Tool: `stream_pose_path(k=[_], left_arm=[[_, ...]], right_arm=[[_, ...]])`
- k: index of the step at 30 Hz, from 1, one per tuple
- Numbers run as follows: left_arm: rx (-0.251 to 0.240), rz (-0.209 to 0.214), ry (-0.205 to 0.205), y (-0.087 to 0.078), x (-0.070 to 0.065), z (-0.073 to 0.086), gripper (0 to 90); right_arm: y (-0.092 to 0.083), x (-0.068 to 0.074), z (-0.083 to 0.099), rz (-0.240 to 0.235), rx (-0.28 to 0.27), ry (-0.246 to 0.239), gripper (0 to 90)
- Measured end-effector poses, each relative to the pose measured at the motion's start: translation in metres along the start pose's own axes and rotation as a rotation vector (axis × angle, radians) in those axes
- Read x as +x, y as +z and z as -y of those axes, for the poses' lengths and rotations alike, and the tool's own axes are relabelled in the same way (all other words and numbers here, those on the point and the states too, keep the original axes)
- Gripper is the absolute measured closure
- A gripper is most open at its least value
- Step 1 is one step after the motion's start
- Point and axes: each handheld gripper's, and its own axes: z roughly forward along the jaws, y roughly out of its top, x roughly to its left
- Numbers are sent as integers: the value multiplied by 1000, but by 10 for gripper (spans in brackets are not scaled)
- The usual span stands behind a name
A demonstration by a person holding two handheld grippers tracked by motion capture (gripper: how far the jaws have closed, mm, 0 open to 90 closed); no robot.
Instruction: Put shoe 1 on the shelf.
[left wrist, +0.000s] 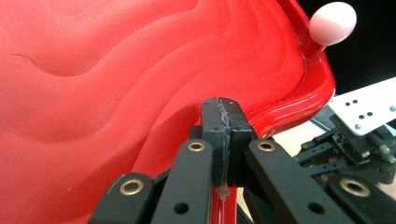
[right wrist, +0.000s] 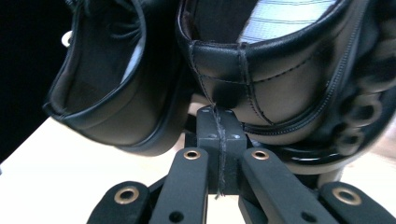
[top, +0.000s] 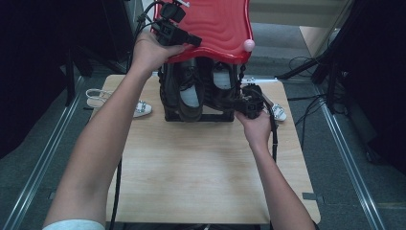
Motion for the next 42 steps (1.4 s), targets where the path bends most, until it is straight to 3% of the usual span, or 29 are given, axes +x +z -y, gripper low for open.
stream_pose_path(k=[3, 6, 9, 16, 27, 35, 38, 42], left_arm=[[2, 2, -2, 0, 0, 0, 900], [6, 0, -1, 1, 0, -1, 900], [9, 3, 4, 1, 0, -1, 900], [7, 6, 5, 2, 1, -2, 900], [3, 5, 6, 2, 1, -1, 900], [-9, -3, 3, 2, -1, 1, 900], [-7, -3, -1, 2, -1, 1, 900], [-1, -1, -17, 1, 0, 0, 900]], right_arm=[[0, -3, 0, 32, -13, 1, 900], [5, -3, 2, 54, 18, 14, 900], [2, 2, 5, 15, 5, 6, 900], [-6, 27, 8, -20, 3, -55, 900], [18, 55, 36, -113, 58, -77, 900], [31, 64, 31, -115, 52, -97, 900], [33, 64, 27, -141, 40, -79, 900], [34, 69, 21, -156, 35, -91, 900]])
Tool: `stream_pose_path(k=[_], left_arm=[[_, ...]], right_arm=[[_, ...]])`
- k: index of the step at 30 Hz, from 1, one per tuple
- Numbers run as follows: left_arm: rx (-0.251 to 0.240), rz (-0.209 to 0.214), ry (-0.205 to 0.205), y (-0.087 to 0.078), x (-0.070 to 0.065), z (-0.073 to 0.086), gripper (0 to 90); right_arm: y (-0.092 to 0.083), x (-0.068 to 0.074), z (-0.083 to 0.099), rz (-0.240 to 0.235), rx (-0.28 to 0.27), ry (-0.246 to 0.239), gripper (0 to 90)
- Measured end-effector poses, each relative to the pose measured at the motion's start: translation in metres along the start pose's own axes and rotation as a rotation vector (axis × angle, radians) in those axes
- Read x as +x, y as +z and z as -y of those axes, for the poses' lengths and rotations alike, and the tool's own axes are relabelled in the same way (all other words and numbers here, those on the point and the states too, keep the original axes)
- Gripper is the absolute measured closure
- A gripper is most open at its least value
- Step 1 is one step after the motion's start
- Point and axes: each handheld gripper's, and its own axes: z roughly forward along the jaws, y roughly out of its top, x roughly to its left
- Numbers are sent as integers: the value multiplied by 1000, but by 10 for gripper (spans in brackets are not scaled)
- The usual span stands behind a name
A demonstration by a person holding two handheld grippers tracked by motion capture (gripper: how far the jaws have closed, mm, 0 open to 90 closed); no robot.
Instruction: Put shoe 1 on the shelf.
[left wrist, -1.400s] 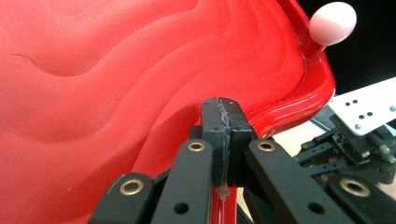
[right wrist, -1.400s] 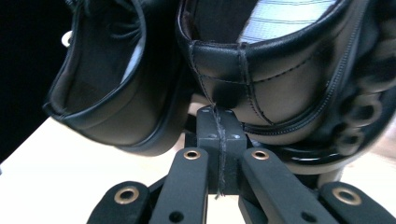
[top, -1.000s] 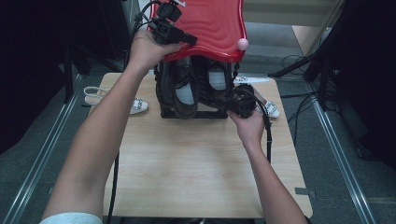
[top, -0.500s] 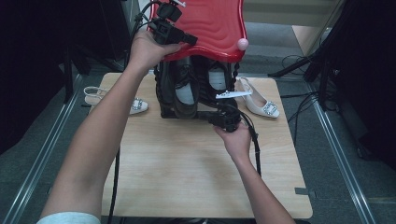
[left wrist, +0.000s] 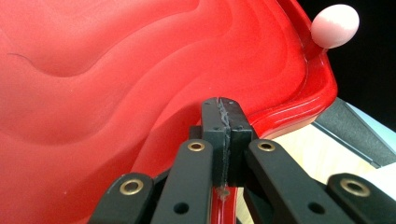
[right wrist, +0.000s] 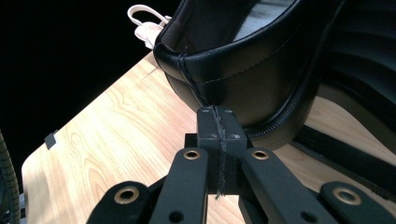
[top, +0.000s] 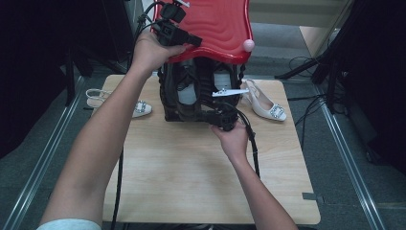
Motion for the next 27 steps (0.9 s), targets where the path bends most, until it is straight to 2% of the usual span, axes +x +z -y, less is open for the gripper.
stream_pose_path(k=[3, 8, 13, 27], left_arm=[[3, 0, -7, 0, 0, 0, 900], [4, -1, -5, 0, 0, 0, 900], [2, -3, 2, -1, 0, 0, 900], [-6, -11, 19, 0, -1, 1, 900]], right_arm=[[4, 4, -6, 34, 12, -20, 900], [9, 2, -14, 31, 25, -13, 900], [16, 2, -23, 61, 14, -23, 900], [37, -1, -44, 74, -7, 12, 900]])
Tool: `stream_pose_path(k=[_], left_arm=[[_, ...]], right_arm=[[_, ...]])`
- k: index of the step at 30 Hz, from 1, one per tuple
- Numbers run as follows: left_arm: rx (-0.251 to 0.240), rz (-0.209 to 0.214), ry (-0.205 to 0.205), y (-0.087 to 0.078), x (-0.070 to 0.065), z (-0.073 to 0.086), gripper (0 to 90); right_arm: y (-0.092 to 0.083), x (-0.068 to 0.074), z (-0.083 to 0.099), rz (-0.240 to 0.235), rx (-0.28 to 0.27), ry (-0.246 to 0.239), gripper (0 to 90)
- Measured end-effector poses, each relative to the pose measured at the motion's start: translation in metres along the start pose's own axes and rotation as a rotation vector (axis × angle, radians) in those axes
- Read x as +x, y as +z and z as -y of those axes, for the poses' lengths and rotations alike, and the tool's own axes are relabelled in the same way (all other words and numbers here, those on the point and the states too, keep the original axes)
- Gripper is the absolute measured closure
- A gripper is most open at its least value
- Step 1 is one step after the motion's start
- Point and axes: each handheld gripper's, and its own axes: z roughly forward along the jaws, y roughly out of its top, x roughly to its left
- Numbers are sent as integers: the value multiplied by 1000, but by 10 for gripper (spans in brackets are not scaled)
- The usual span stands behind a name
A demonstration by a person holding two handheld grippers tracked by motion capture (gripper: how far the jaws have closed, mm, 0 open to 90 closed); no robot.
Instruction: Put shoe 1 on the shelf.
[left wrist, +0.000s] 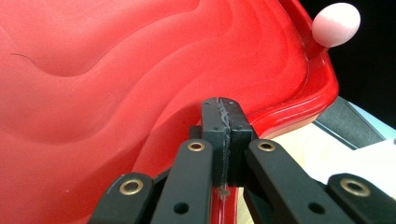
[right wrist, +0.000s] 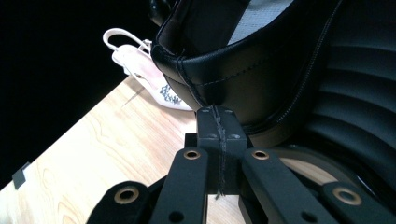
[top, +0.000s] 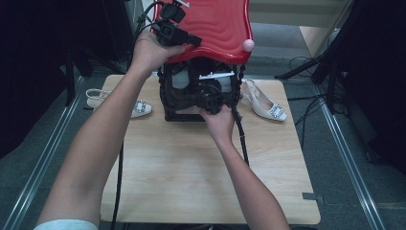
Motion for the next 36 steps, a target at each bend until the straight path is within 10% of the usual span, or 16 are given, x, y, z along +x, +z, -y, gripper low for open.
stream_pose_path(k=[19, 36], left_arm=[[-20, 21, -38, -19, 0, 8, 760], [4, 97, -11, -51, -22, 47, 613]], right_arm=[[0, 6, 10, -20, -11, -17, 885], [-37, 8, 51, -68, -74, -57, 561]])
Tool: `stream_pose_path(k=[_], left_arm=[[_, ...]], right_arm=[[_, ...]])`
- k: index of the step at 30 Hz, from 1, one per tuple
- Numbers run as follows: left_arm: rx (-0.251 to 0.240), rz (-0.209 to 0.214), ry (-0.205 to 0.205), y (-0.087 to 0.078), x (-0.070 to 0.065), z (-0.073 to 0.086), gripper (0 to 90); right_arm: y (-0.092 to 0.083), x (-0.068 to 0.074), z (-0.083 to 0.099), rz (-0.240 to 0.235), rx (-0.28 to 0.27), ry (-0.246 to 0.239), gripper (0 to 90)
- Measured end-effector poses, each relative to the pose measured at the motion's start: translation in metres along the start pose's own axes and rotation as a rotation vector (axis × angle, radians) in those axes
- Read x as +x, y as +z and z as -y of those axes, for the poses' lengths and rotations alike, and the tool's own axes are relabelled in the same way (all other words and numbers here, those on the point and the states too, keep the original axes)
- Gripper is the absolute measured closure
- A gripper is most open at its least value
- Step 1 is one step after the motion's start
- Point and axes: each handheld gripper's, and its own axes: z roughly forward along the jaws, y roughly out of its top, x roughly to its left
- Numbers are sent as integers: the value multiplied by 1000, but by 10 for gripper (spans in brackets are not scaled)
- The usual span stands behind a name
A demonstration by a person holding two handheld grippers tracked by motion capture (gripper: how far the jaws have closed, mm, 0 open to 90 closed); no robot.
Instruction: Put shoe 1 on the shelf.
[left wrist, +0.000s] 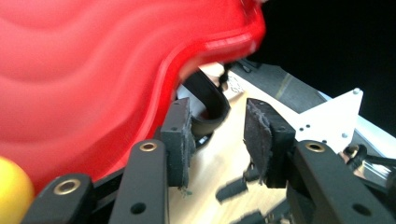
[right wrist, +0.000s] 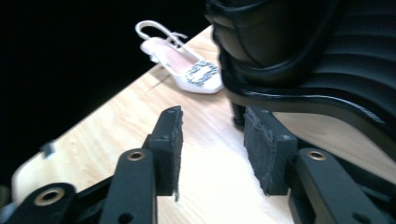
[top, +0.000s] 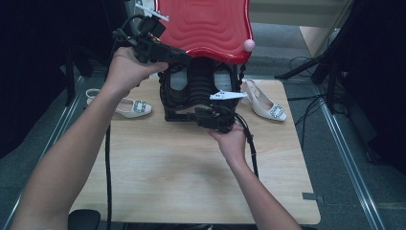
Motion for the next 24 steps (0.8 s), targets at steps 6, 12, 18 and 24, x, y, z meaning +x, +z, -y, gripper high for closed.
stream_pose_path(k=[6, 12, 18, 24], left_arm=[[21, 17, 8, 3, -6, 20, 572], [50, 42, 9, 8, -11, 43, 515], [58, 56, 8, 13, -11, 66, 486], [68, 55, -20, 18, -6, 90, 465]], right_arm=[[-9, -3, 15, 6, 20, 5, 469], [-16, -5, 28, -45, 49, 0, 447], [-23, -6, 39, -27, 68, 16, 368], [-29, -10, 48, -4, 68, 19, 378]])
